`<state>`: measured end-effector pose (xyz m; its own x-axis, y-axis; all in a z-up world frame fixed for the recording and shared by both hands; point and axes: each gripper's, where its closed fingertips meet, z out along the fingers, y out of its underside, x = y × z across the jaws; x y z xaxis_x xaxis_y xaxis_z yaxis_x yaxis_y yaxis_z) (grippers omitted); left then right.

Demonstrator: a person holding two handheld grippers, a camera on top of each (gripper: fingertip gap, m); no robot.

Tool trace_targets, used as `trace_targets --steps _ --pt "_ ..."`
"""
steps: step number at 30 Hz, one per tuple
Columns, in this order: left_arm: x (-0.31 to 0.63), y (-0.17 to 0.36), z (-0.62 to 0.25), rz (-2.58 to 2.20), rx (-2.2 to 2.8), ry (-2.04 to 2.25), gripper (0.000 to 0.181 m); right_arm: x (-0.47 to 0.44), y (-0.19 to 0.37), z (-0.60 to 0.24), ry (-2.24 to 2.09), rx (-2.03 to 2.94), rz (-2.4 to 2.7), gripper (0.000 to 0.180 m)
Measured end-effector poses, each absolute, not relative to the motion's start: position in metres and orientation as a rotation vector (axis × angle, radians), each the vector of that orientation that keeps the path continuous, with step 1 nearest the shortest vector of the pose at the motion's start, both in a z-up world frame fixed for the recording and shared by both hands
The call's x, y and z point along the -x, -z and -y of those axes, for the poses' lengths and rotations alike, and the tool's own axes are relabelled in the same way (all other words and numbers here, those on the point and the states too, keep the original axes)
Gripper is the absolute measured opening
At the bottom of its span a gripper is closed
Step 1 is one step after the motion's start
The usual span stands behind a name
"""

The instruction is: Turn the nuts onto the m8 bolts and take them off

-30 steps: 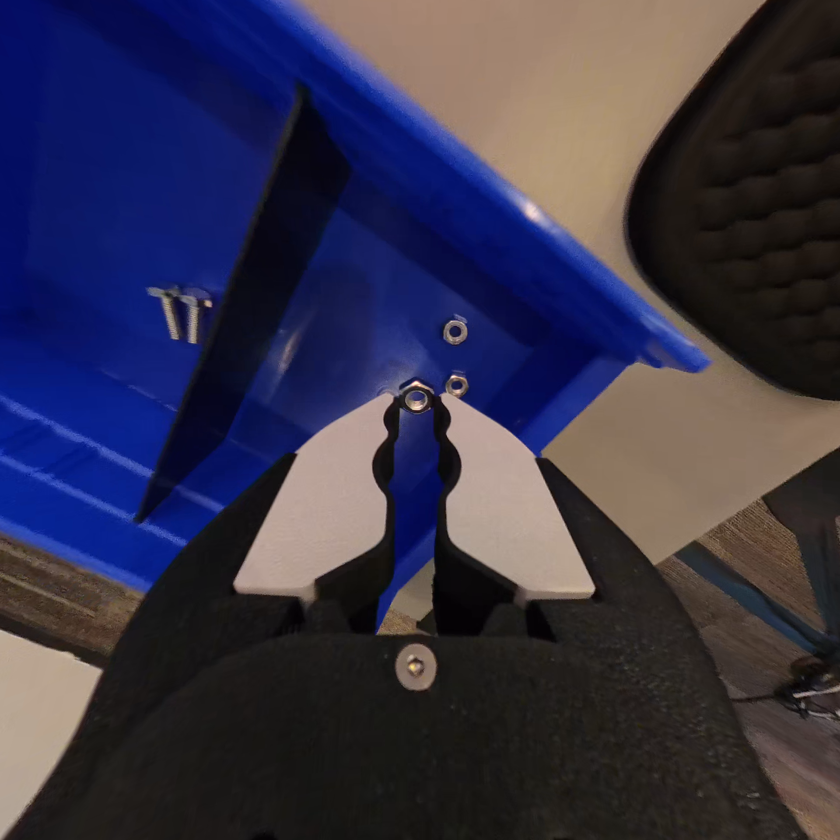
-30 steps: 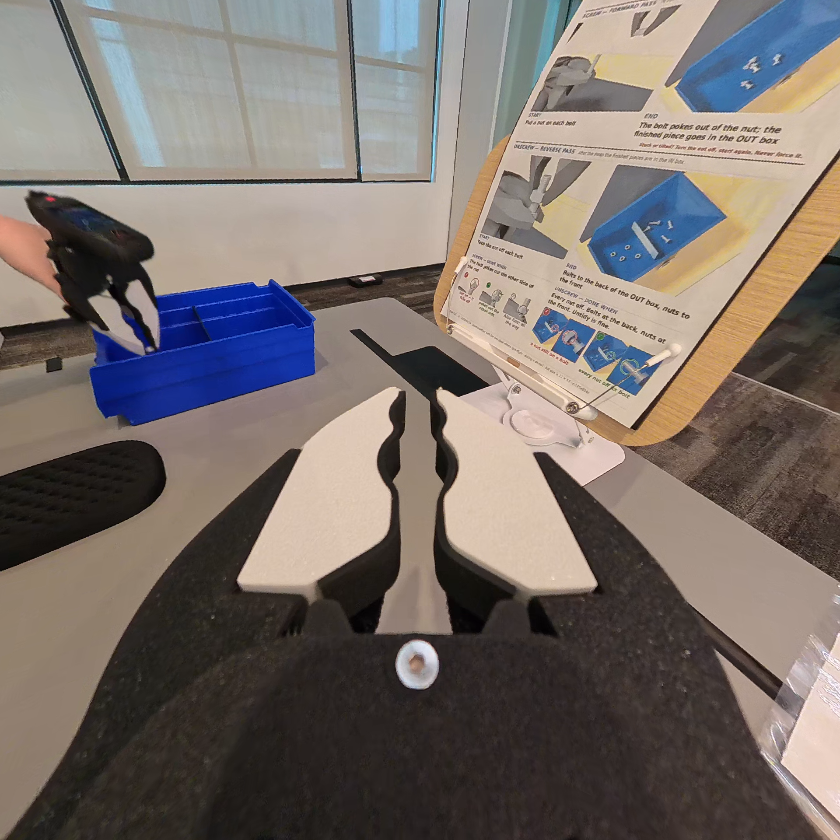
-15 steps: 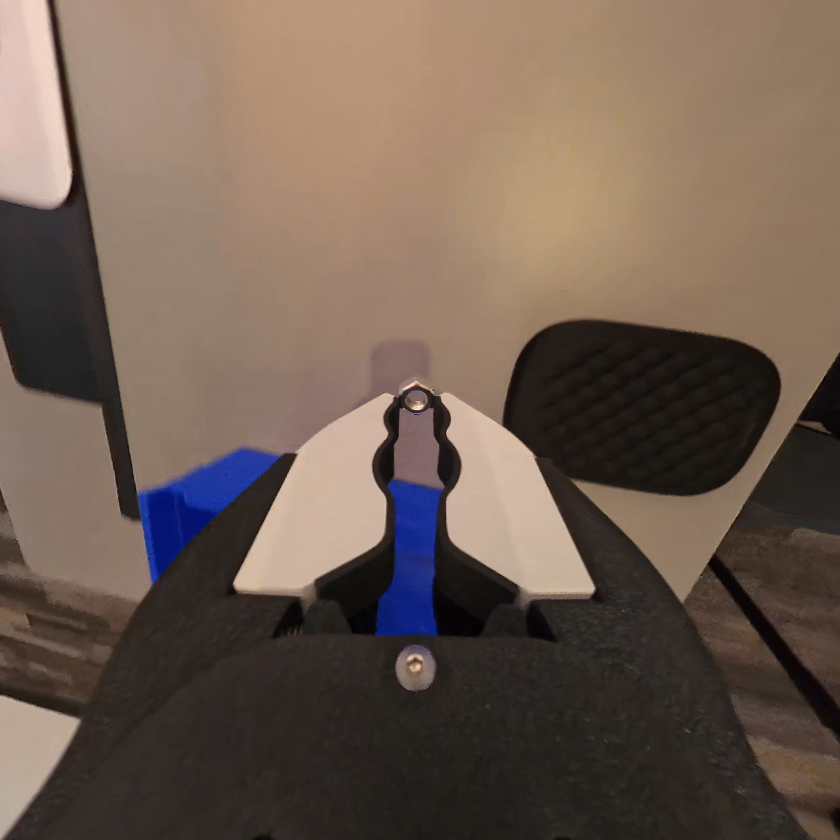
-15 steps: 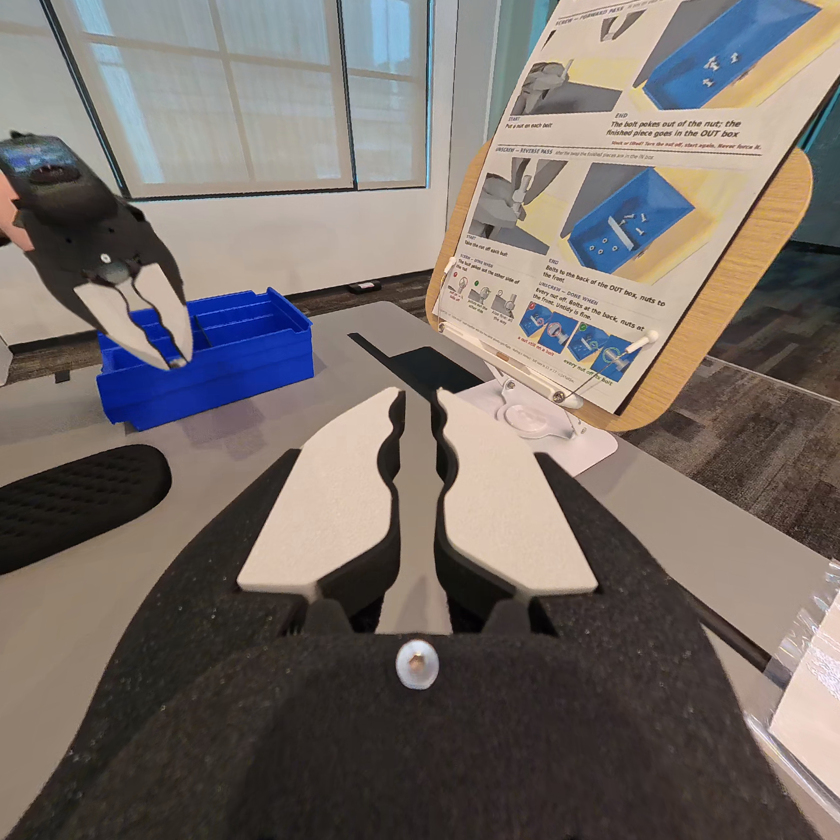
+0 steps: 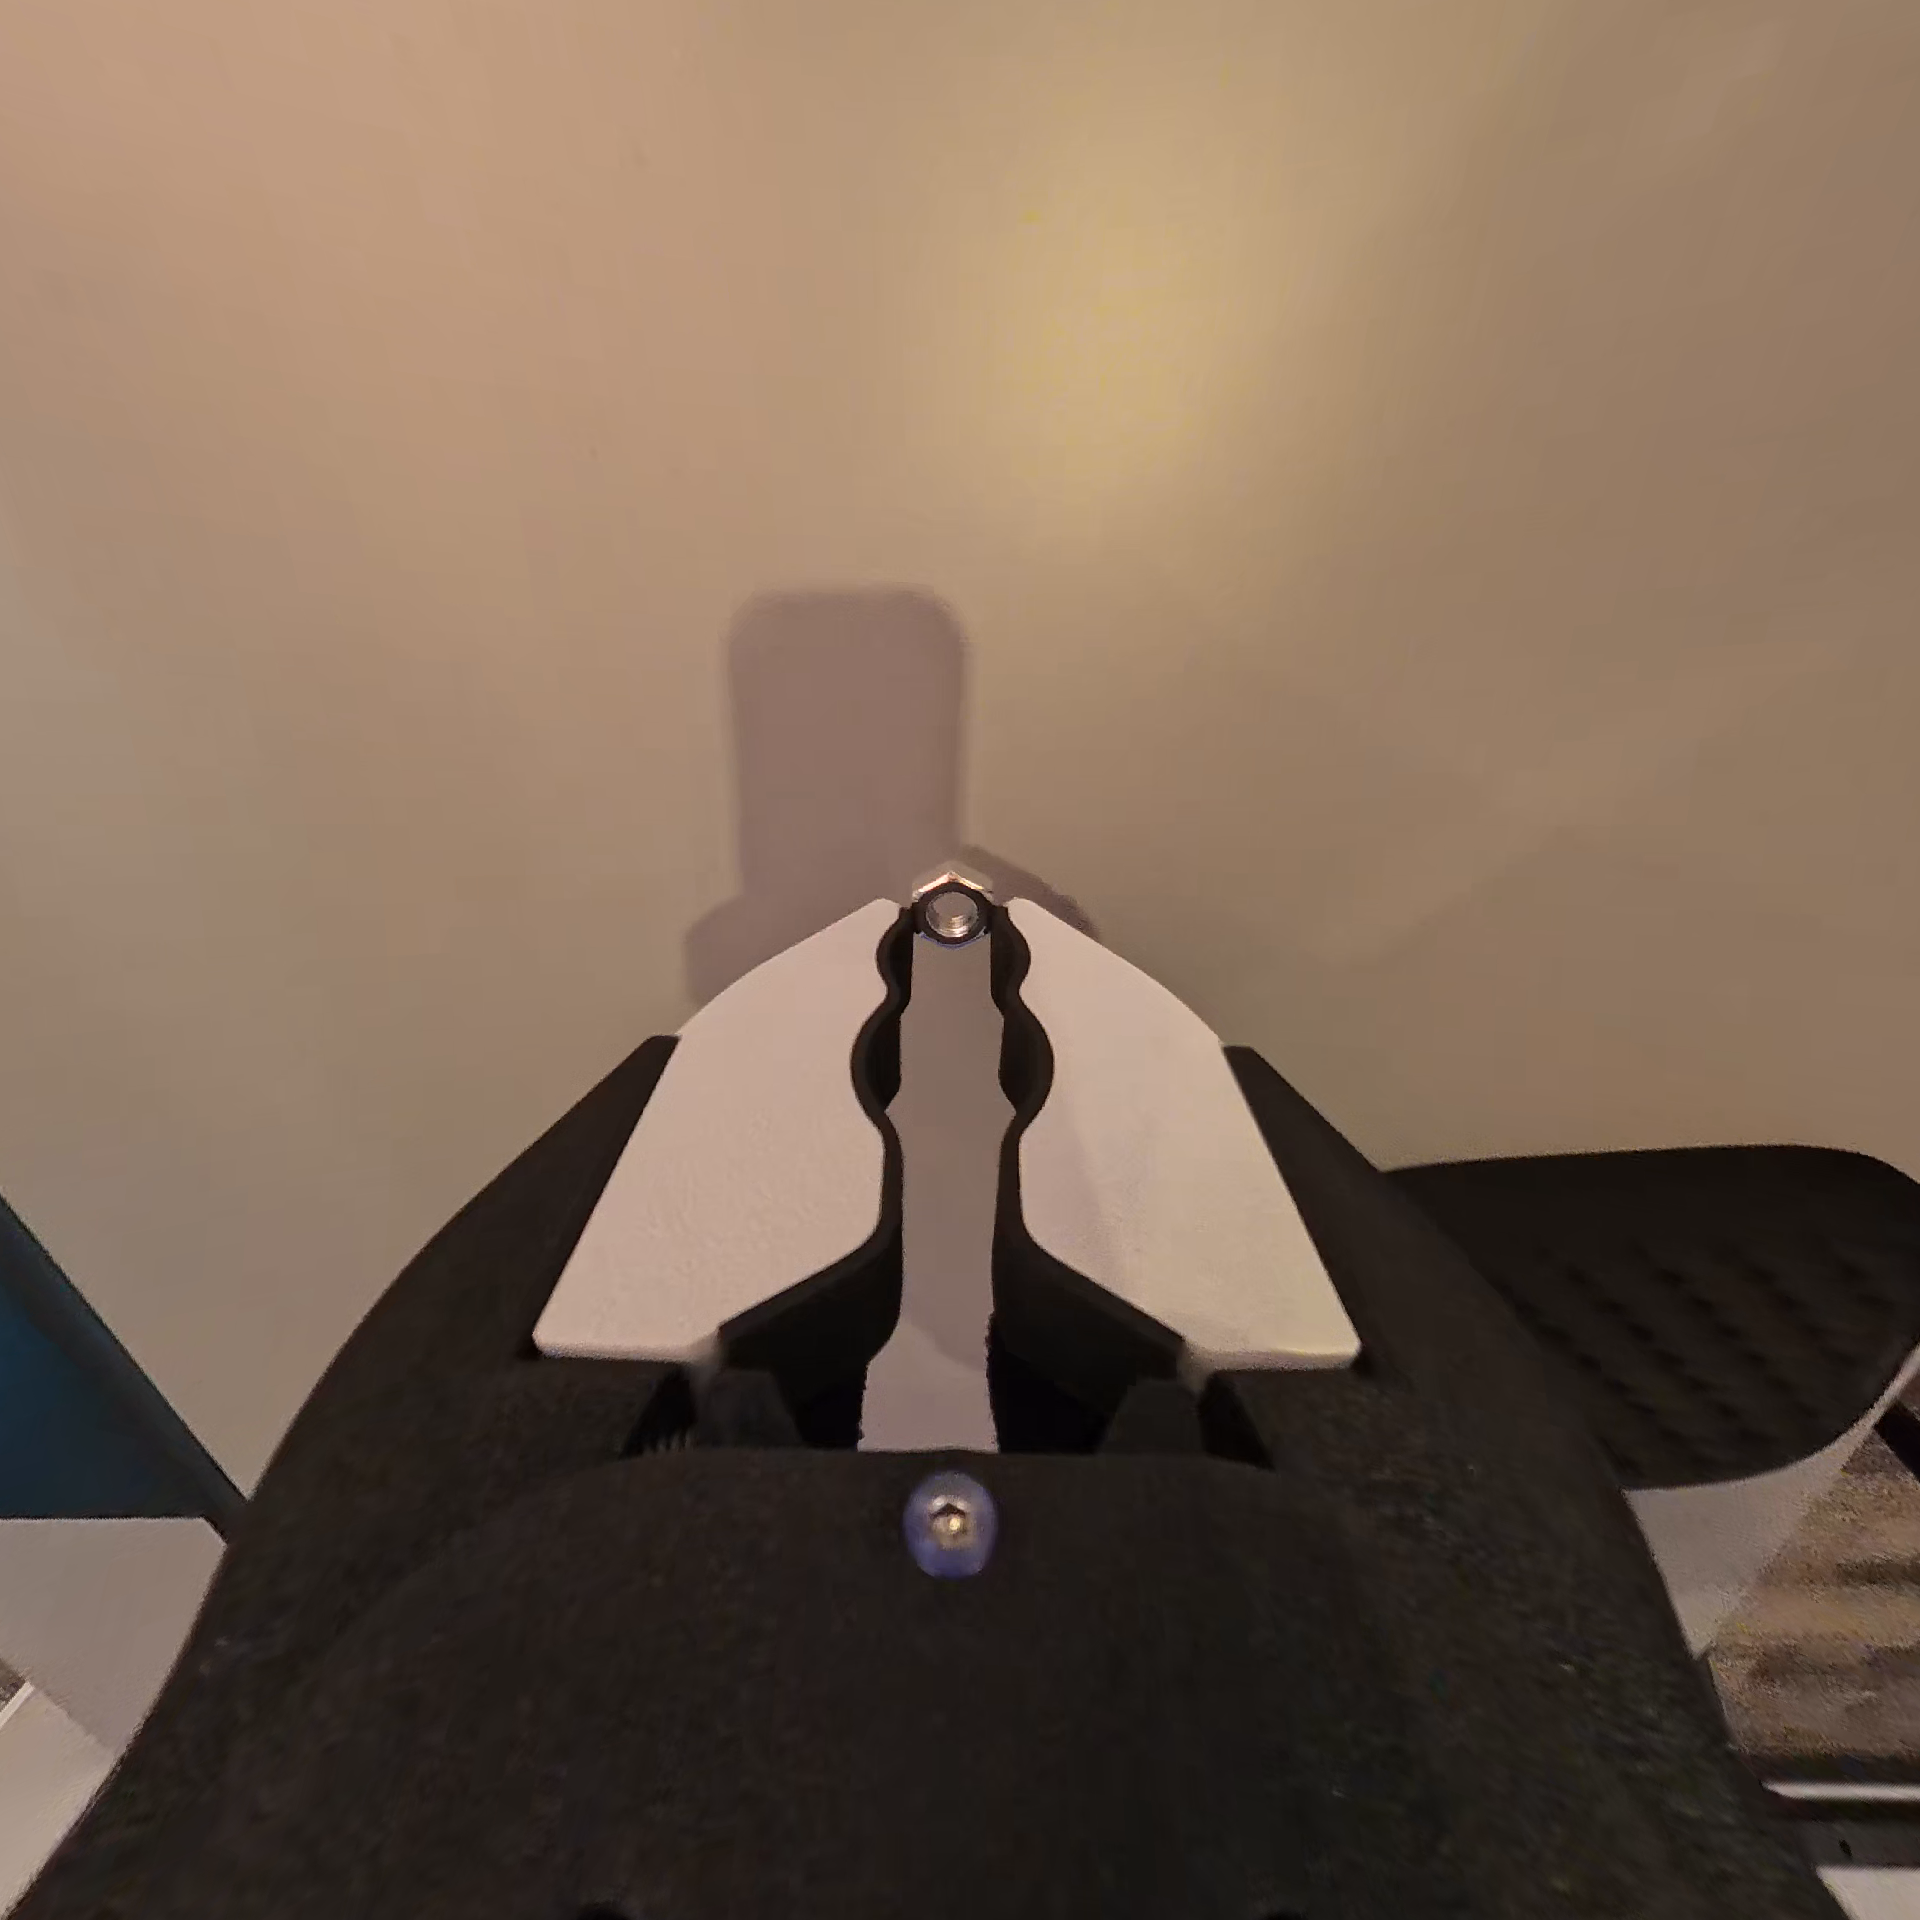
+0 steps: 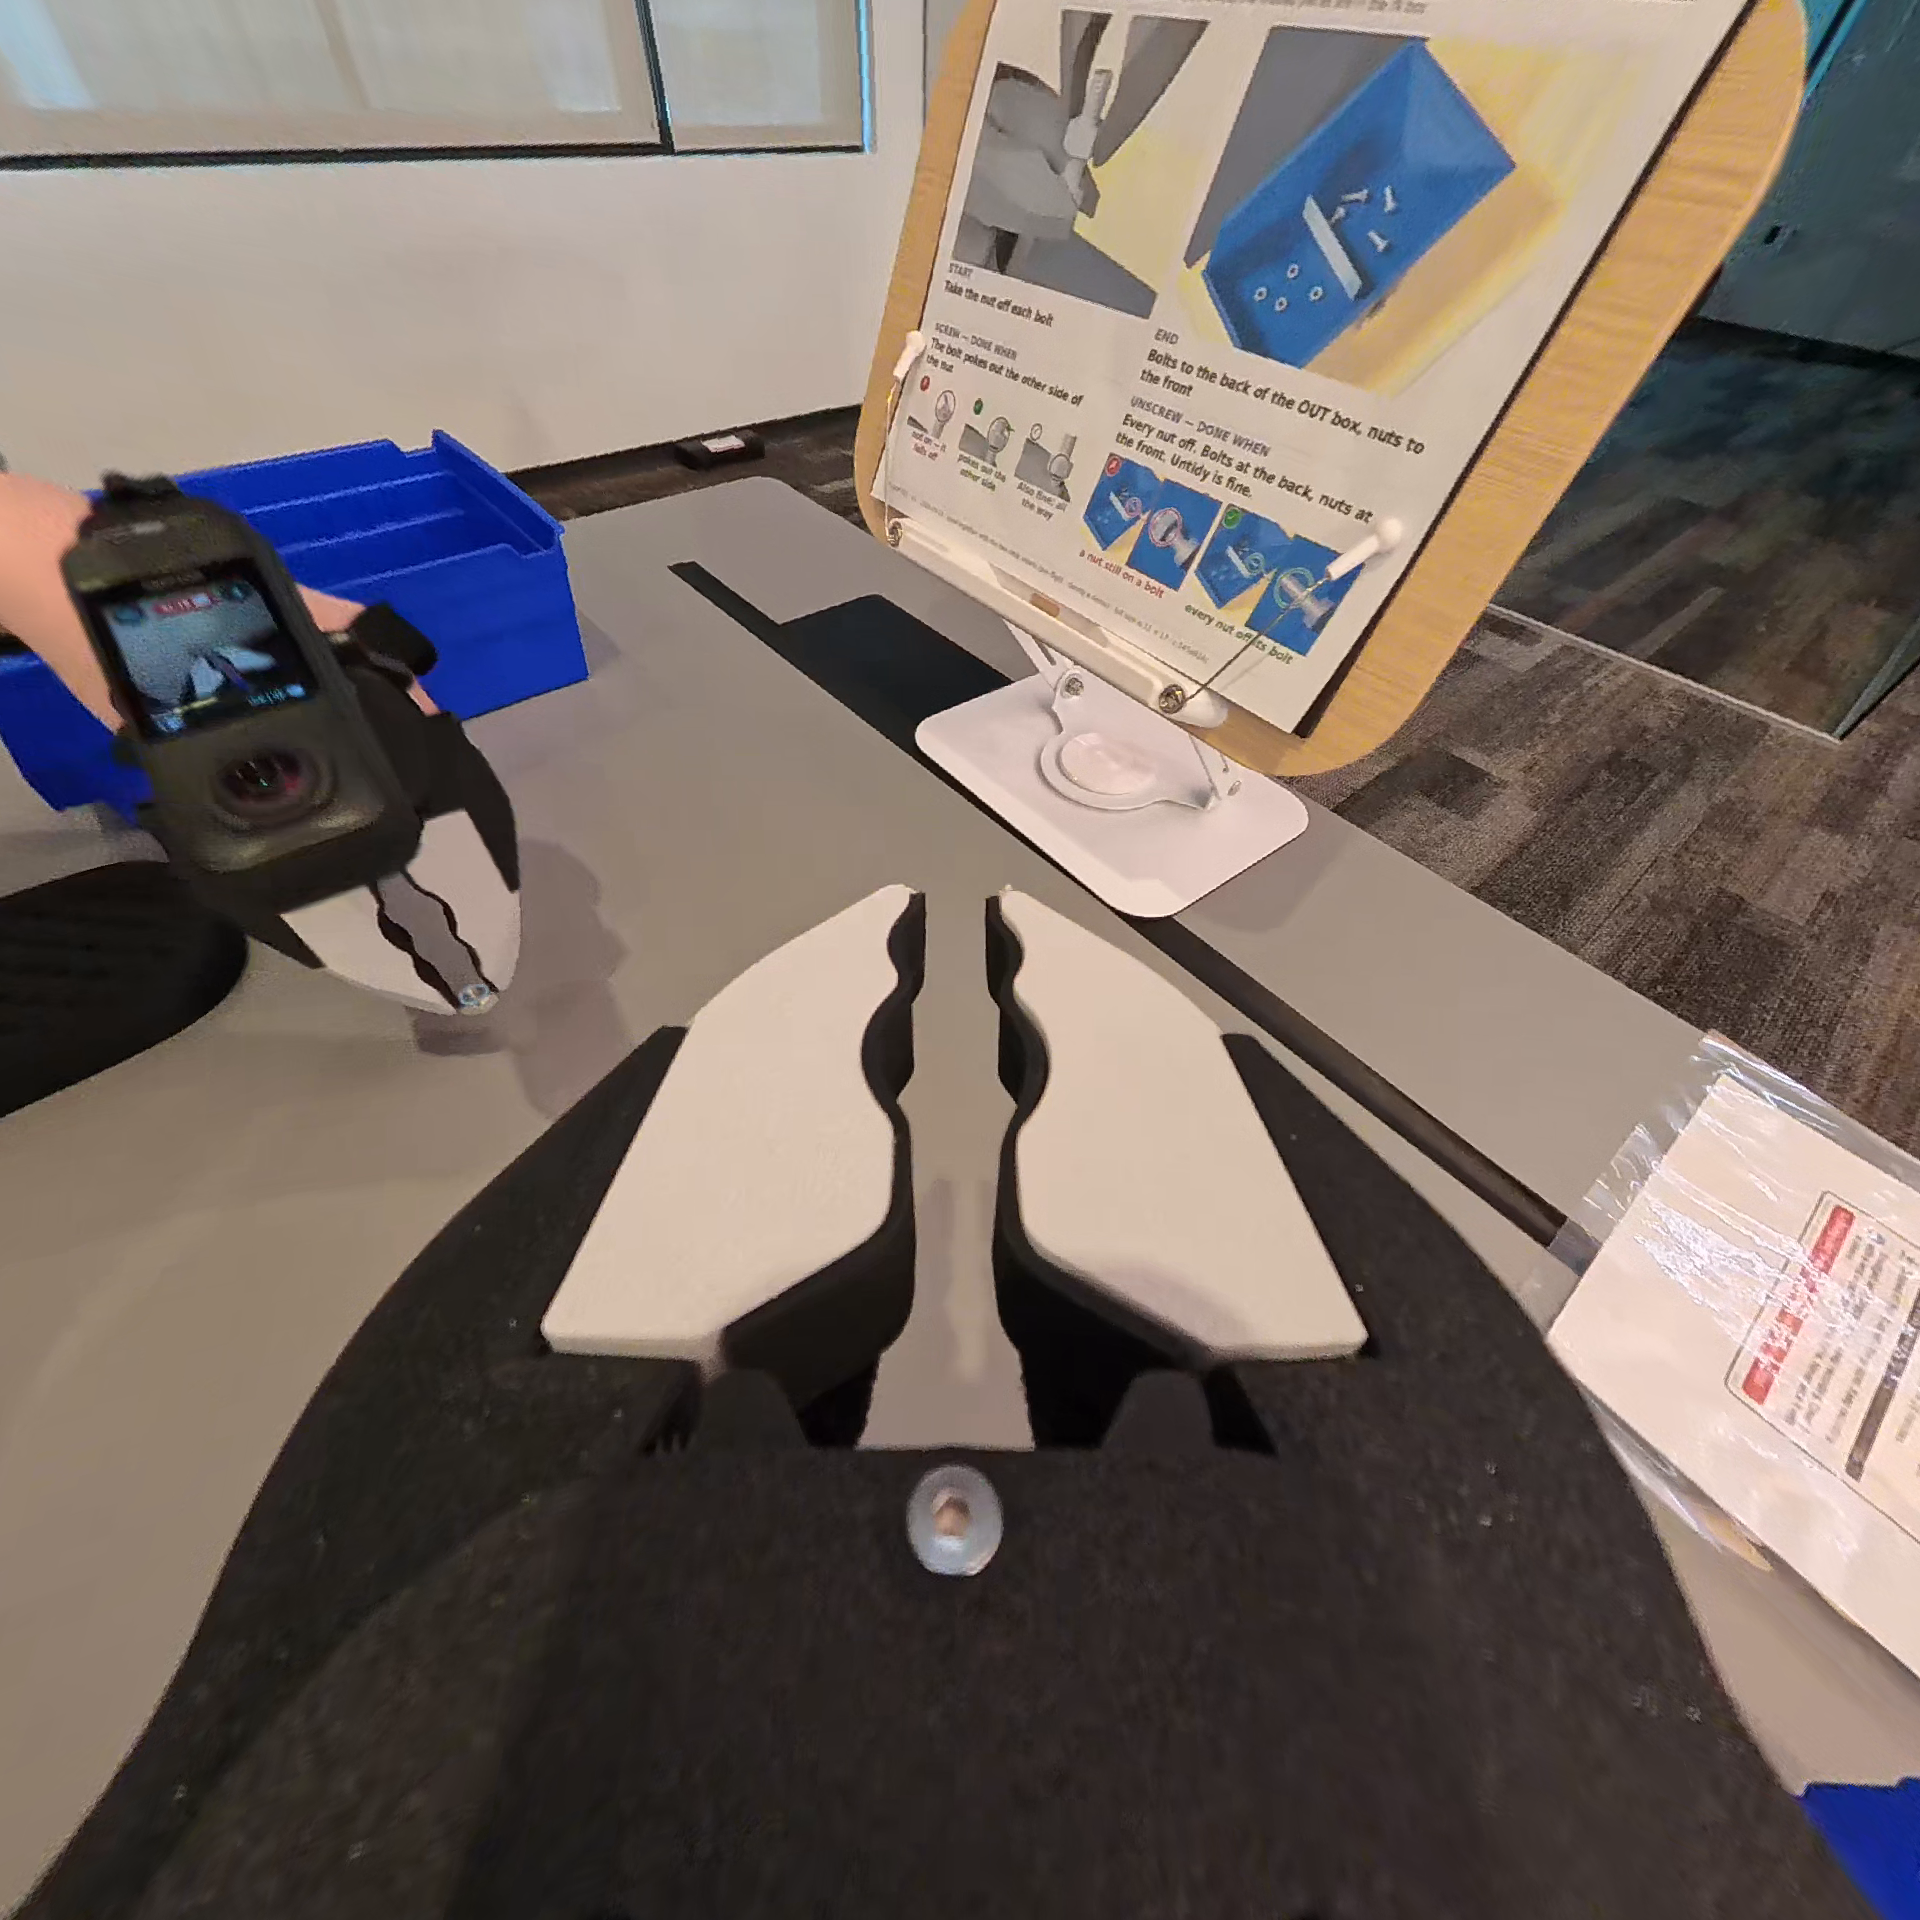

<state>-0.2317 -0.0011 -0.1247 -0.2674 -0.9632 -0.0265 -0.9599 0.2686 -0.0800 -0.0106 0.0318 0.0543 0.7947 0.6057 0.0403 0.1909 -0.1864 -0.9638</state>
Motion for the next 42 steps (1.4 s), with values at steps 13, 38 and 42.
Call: trace_targets --steps 13,38,42 --pt "0.238 0.156 -0.011 -2.468 1.95 -0.064 0.014 -0.001 -0.055 -0.031 -0.457 1.737 0.584 0.01" --pt "0.241 0.161 -0.01 -2.485 1.989 -0.074 0.014 -0.01 -0.055 -0.028 -0.467 1.726 0.556 0.01" --pt "0.242 0.162 -0.01 -2.475 1.992 -0.067 0.014 -0.011 -0.055 -0.028 -0.47 1.727 0.549 0.01"
